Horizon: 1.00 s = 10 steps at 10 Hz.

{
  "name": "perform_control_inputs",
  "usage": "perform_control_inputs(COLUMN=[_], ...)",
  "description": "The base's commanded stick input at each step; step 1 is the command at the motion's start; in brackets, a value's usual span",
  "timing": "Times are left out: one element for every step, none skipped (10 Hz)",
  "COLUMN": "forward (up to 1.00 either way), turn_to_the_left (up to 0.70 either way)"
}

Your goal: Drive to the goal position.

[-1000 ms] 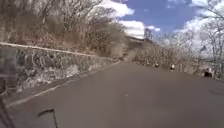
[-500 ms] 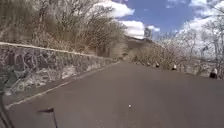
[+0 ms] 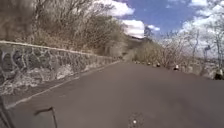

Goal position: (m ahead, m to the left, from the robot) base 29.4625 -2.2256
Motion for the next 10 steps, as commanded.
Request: perform_control_inputs(forward=[0.70,0.70,0.70,0.70,0.70,0.70,0.70,0.70,0.70,0.70], turn_to_the_left=[0.00,0.00,0.00,0.00,0.00,0.00,0.00,0.00,0.00,0.00])
